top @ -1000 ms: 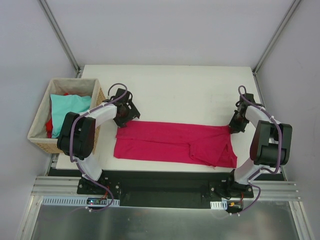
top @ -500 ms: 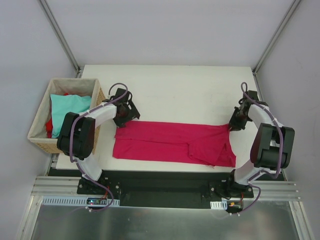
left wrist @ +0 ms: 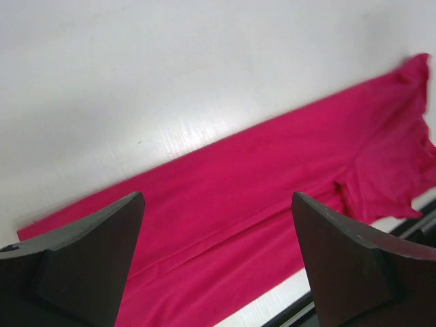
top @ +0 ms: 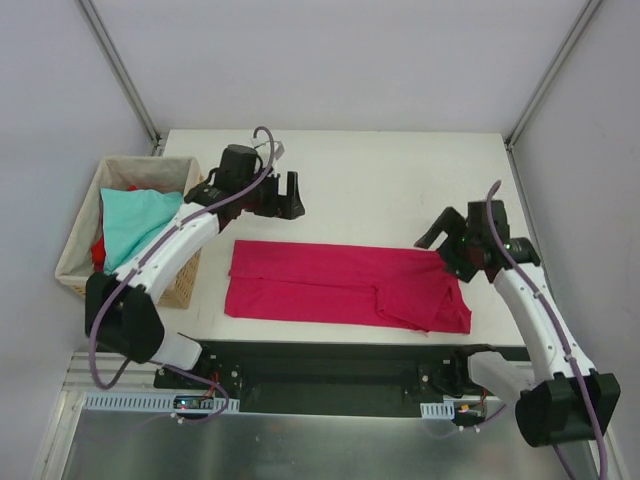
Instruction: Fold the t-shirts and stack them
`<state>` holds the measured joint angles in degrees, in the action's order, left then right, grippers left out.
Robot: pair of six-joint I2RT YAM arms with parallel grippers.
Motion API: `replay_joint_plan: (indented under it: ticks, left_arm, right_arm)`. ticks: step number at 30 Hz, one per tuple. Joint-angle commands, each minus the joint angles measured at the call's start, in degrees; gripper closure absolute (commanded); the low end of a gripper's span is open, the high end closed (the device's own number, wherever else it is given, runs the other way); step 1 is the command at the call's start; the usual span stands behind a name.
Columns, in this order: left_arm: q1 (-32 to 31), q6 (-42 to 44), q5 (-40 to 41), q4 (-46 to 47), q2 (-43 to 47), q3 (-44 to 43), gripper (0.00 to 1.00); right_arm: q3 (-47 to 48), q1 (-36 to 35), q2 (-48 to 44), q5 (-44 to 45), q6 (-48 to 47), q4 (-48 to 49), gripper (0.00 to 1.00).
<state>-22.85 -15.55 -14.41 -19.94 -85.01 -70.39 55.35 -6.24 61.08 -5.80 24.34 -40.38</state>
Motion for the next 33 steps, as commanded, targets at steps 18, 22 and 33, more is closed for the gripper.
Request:
replay_joint_plan:
  ticks: [18,22,33]
  left_arm:
    - [-6.24,-3.95,5.97,5.35,-8.32,16.16,0.12]
    - [-6.5,-9.48,7.73,6.49,-8.77,18.61,0.12]
    - [-12.56,-22.58,12.57,6.41,-5.34,21.44,0.12]
  right_arm:
    - [-7.02,-6.77,24.07,12.48,22.25,8.56,0.0]
    - [1.83,-6.77,32.95,13.01,17.16,6.98,0.0]
    - [32.68,-6.33,55.97,11.96,3.8,2.59,0.0]
